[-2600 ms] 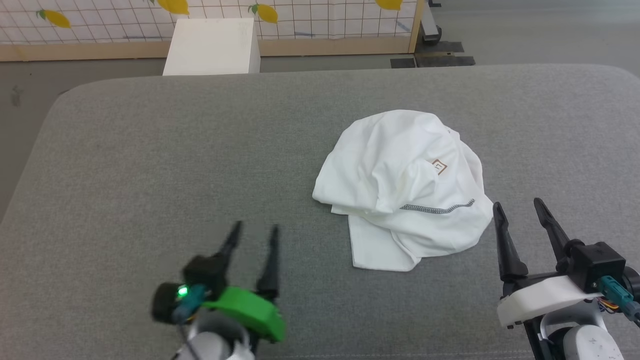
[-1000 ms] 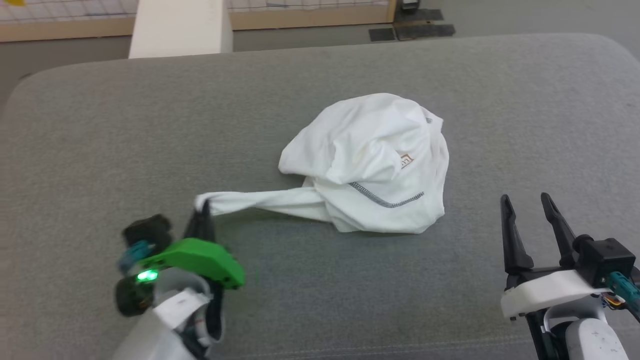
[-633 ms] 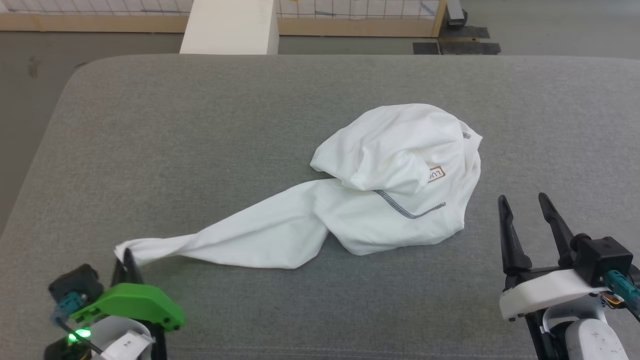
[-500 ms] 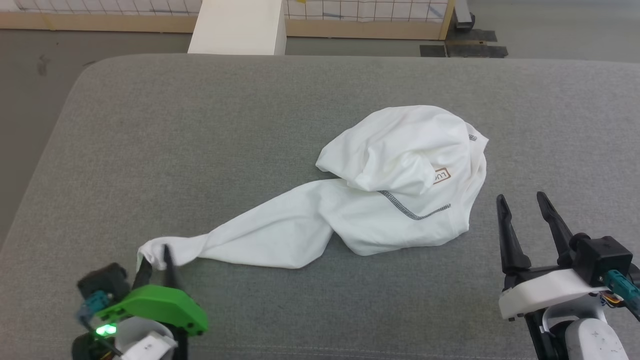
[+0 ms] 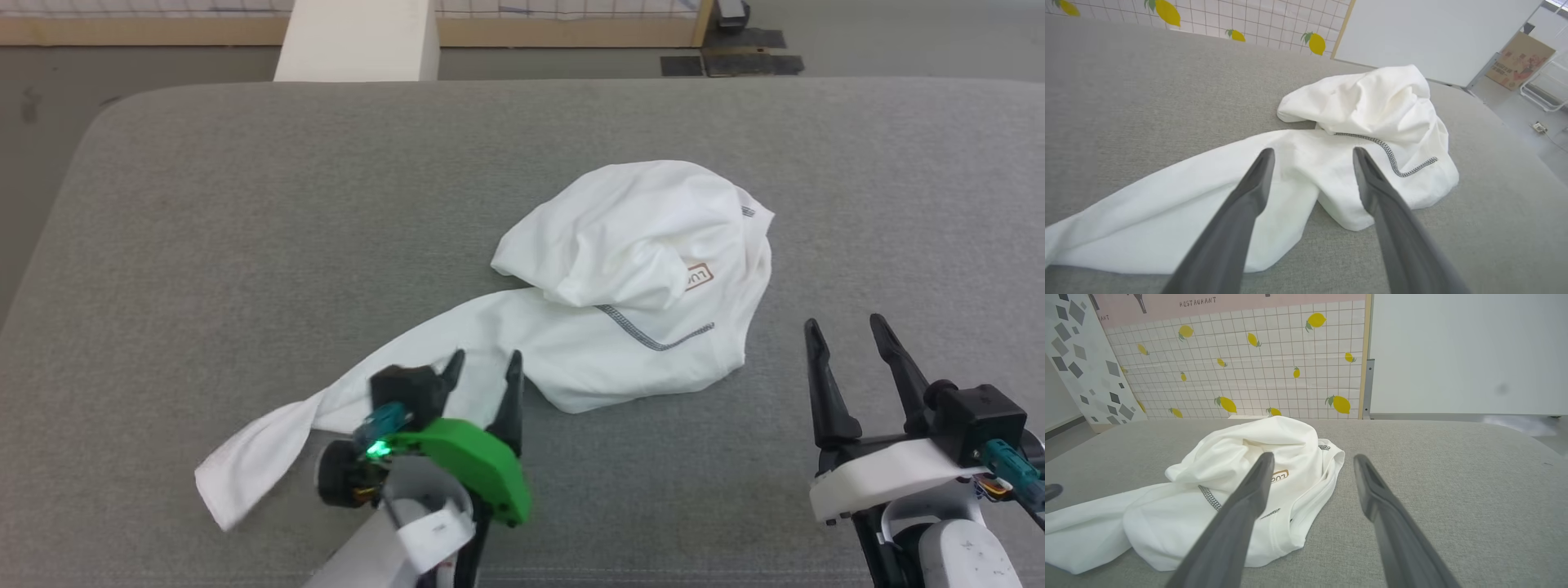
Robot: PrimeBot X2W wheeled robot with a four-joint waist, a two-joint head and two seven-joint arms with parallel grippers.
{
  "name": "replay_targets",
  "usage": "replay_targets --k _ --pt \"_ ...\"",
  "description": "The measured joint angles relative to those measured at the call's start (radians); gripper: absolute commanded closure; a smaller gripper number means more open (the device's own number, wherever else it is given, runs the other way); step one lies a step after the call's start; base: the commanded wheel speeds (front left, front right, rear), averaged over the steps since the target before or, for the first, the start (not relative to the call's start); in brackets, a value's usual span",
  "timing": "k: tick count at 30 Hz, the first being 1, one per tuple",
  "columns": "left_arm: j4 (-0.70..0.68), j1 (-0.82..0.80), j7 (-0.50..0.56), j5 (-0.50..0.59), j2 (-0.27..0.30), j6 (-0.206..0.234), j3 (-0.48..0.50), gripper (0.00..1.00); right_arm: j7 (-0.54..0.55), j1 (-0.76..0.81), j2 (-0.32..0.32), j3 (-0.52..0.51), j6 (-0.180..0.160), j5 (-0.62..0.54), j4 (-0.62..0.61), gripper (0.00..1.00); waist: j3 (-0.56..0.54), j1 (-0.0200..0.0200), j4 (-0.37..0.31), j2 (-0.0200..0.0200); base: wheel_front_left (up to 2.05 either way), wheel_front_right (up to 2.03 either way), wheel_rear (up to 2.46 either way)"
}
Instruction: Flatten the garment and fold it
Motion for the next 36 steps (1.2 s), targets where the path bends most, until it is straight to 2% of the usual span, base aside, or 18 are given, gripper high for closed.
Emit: replay_targets --k 5,9,13,19,20,21,24,29,32,36 --pt "0.136 -0.065 0.162 -0.008 -0.042 -0.012 -0.063 0.0 -0.006 -0.003 0.0 0.007 0.0 0.009 0.011 0.0 0.007 0.0 -0.043 0.0 0.0 0.0 0.0" --pt "0.195 -0.085 0.247 -0.051 -0.06 -0.01 -0.064 0.0 -0.015 -0.005 0.0 0.012 0.0 0.017 0.022 0.0 0.016 0.0 -0.082 0.0 0.0 0.0 0.0" --pt "0.227 -0.105 0.292 -0.083 -0.068 -0.01 -0.052 0.0 -0.025 -0.013 0.0 0.014 0.0 0.024 0.037 0.0 0.028 0.0 -0.118 0.0 0.0 0.0 0.0" --pt "0.244 -0.126 0.288 -0.128 -0.078 -0.024 -0.01 0.0 -0.035 -0.023 0.0 0.018 0.0 0.03 0.051 0.0 0.052 0.0 -0.16 0.0 0.0 0.0 0.0" --pt "0.245 -0.129 0.285 -0.133 -0.08 -0.031 -0.008 0.41 -0.035 -0.023 0.0 0.018 0.0 0.03 0.053 0.0 0.056 0.0 -0.163 0.0 0.0 0.0 0.0" --pt "0.244 -0.132 0.277 -0.143 -0.082 -0.044 -0.001 1.0 -0.036 -0.024 0.0 0.017 0.0 0.03 0.055 0.0 0.06 0.0 -0.166 0.0 0.0 0.0 0.0" --pt "0.23 -0.144 0.23 -0.157 -0.086 -0.075 0.015 1.0 -0.04 -0.029 0.0 0.011 0.0 0.03 0.059 0.0 0.066 0.0 -0.167 0.0 0.0 0.0 0.0" --pt "0.14 -0.163 0.087 -0.158 -0.089 -0.118 0.067 1.0 -0.041 -0.032 0.0 0.006 0.0 0.027 0.059 0.0 0.058 0.0 -0.147 0.0 0.0 0.0 0.0" --pt "0.047 -0.17 0.013 -0.162 -0.089 -0.129 0.113 1.0 -0.041 -0.032 0.0 0.005 0.0 0.025 0.059 0.0 0.046 0.0 -0.133 0.0 0.0 0.0 0.0" --pt "-0.12 -0.162 -0.034 -0.174 -0.067 -0.116 0.177 1.0 -0.038 -0.031 0.0 0.006 0.0 0.021 0.053 0.0 0.026 0.0 -0.114 0.0 0.0 0.0 0.0"
